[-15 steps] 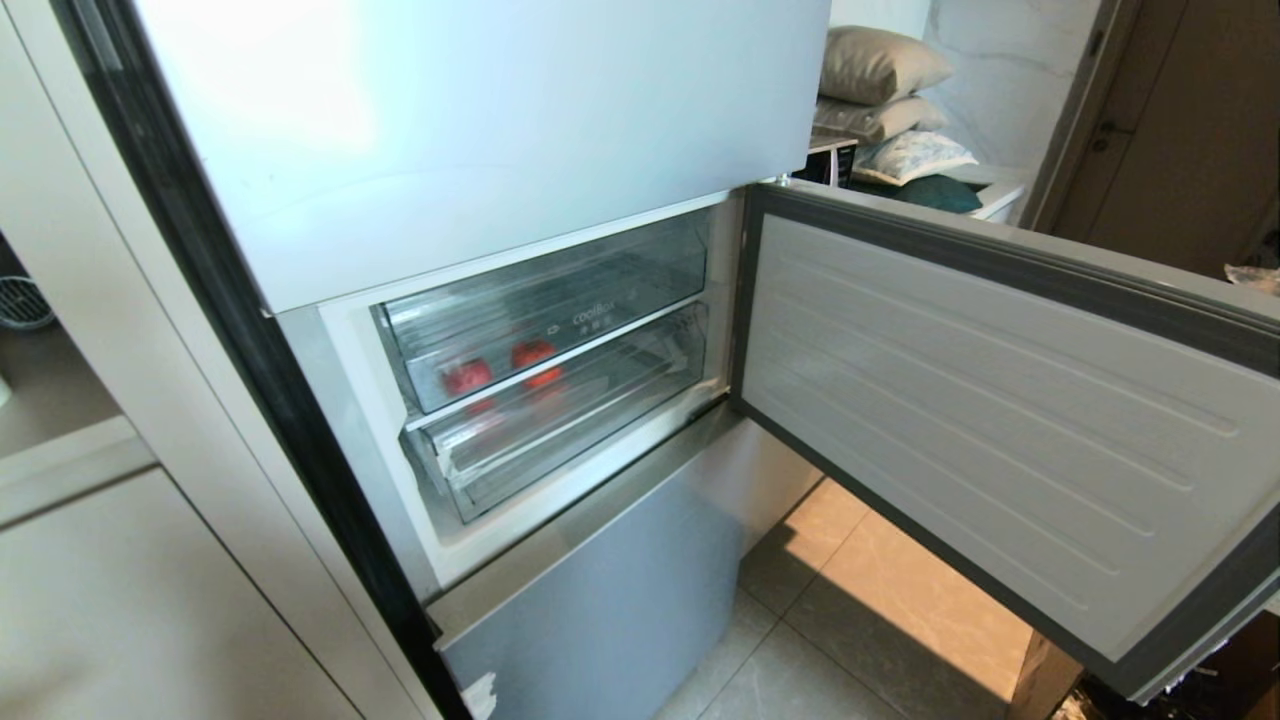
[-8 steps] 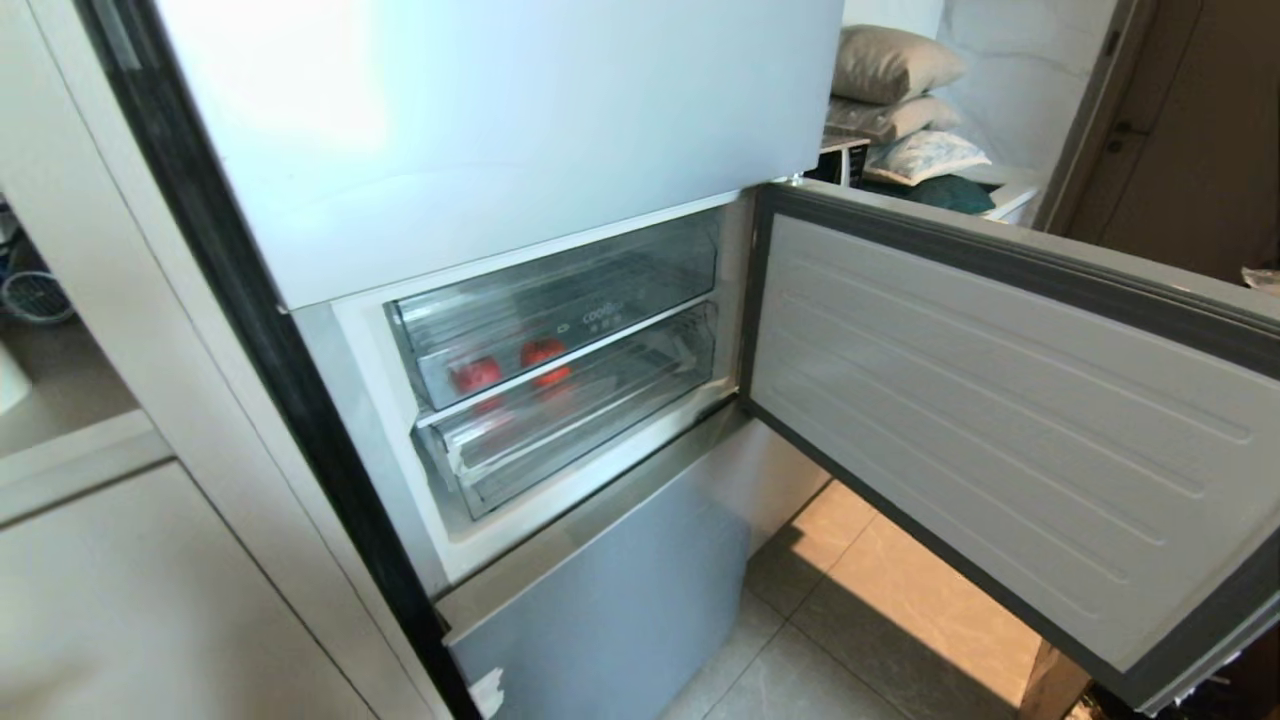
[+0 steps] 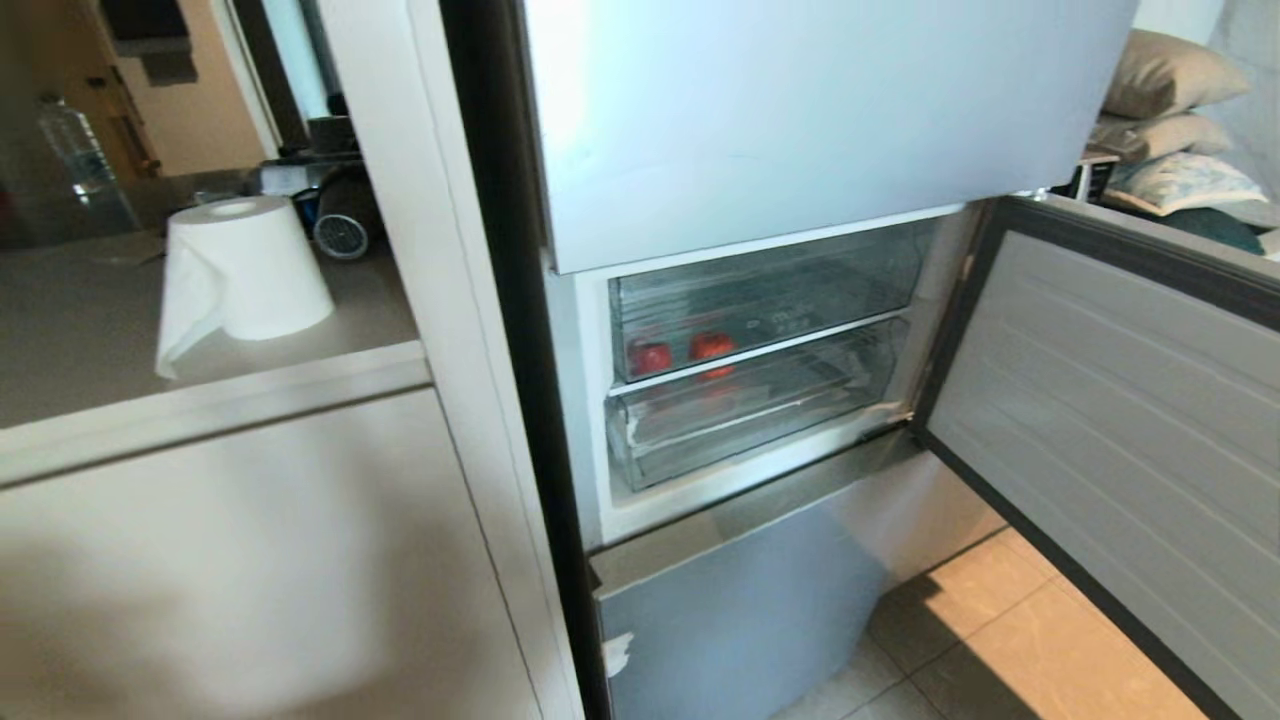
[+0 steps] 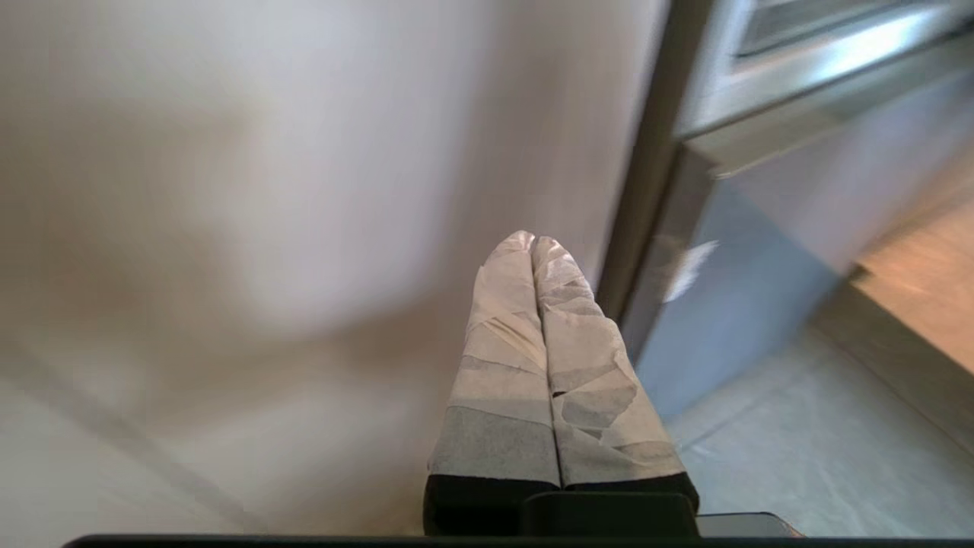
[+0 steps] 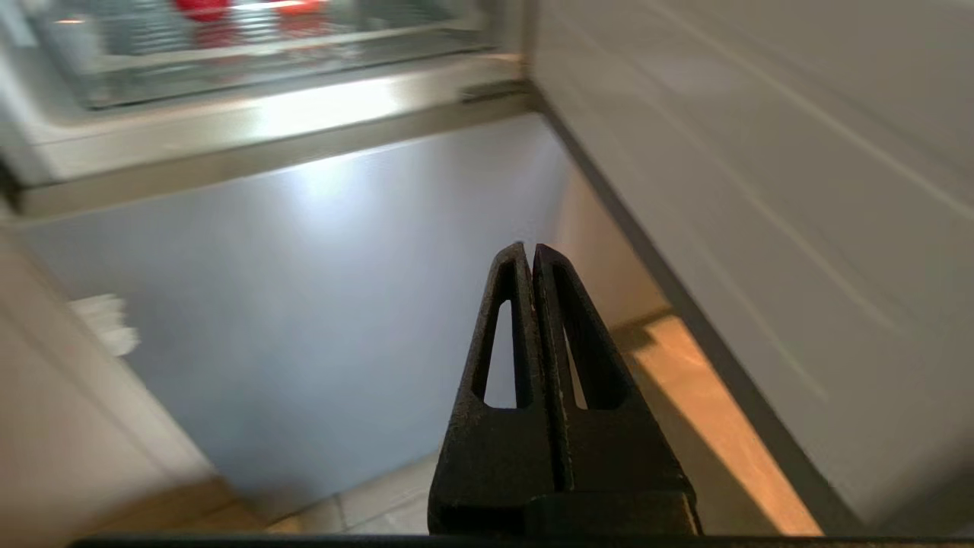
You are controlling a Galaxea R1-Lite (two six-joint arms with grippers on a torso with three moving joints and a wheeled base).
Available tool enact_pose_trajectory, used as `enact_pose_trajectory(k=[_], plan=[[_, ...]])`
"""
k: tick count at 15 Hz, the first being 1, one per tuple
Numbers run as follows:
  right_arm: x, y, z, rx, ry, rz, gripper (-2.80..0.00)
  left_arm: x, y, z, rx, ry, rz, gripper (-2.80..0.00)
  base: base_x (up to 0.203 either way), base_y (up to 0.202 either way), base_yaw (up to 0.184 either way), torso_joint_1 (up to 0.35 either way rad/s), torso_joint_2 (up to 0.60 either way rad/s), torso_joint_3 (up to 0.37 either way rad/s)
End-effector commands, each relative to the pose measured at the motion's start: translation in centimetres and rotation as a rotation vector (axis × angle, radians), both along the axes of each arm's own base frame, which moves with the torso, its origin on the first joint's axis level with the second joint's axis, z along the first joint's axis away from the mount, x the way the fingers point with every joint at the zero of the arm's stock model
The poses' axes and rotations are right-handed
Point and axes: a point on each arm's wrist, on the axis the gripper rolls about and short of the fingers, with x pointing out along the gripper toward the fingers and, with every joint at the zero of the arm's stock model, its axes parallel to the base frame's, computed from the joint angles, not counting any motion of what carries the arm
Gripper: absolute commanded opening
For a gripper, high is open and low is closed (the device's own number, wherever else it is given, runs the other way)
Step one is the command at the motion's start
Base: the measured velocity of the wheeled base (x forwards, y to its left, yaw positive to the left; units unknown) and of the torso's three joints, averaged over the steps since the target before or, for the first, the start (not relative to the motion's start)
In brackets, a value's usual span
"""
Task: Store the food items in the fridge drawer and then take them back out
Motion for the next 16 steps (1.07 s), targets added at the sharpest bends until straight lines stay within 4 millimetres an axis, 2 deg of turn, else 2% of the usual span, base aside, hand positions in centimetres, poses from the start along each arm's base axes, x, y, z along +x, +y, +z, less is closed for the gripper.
enact_pose_trajectory(k=[1,12,14,16], plan=[[0.01,0.00,0.01,-0.001,0.001,0.001,-2.80,0.00,0.00,-0.01,0.000,0.001,0.001,-2.80,-0.001,-0.007,0.183,0.005,0.00,-0.002],[0.01,0.00,0.01,0.001,0.001,0.001,-2.80,0.00,0.00,-0.01,0.000,0.001,0.001,-2.80,0.001,-0.008,0.174,0.004,0.00,0.002],[0.01,0.01,-0.03,-0.030,0.004,0.004,-2.80,0.00,0.00,-0.01,0.000,0.001,0.001,-2.80,0.000,-0.007,0.120,0.001,0.00,0.004],[0.01,0.01,0.02,-0.005,0.000,0.004,-2.80,0.00,0.00,-0.01,0.000,0.001,0.001,-2.80,0.000,0.000,0.000,0.000,0.00,0.000]])
